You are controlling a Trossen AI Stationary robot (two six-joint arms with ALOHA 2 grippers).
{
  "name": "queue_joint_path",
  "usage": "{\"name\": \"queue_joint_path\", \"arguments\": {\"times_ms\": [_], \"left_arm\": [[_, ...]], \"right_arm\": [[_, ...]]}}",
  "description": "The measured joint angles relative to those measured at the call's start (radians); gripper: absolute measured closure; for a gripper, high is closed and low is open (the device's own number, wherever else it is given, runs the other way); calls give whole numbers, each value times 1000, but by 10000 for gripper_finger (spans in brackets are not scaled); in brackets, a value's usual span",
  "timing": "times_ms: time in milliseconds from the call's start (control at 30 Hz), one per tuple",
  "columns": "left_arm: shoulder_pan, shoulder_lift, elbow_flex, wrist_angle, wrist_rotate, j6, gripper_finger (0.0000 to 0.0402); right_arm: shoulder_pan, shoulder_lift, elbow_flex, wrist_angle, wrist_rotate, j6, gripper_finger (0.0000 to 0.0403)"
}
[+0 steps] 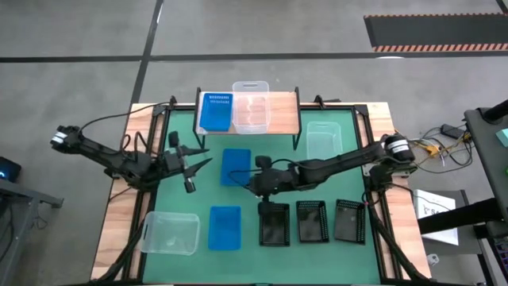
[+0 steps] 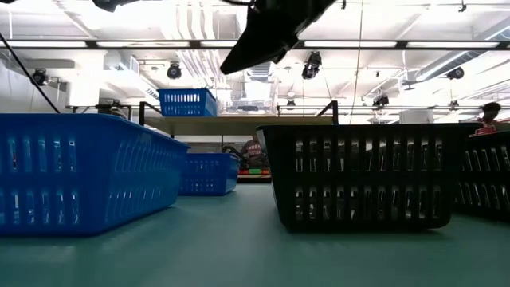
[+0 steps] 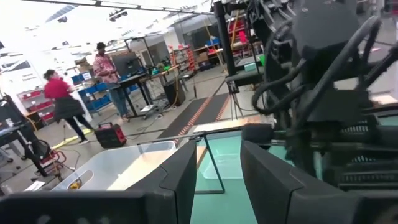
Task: Stack baskets on shelf by color
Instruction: Stack the top blue bin on the blue bin on the shelf
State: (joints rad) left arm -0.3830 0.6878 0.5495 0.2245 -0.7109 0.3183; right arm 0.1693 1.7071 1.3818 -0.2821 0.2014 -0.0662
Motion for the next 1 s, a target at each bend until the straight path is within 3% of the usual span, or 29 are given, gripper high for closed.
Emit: {"name": "queue_joint_path", "arguments": {"times_ms": [200, 500, 700, 1000], "left_arm": [[-17, -32, 0, -65, 0, 1, 292], [-17, -75, 0, -113, -1, 2, 292], [-17, -94, 0, -114, -1, 3, 292], [-17, -95, 0, -113, -1, 16, 292]], "right_arm": [[-28, 93, 122, -138, 0, 30, 320], [-63, 219, 206, -130, 0, 5, 230], [-74, 306, 265, -126, -2, 5, 221], [-85, 397, 335, -132, -34, 19, 244]]}}
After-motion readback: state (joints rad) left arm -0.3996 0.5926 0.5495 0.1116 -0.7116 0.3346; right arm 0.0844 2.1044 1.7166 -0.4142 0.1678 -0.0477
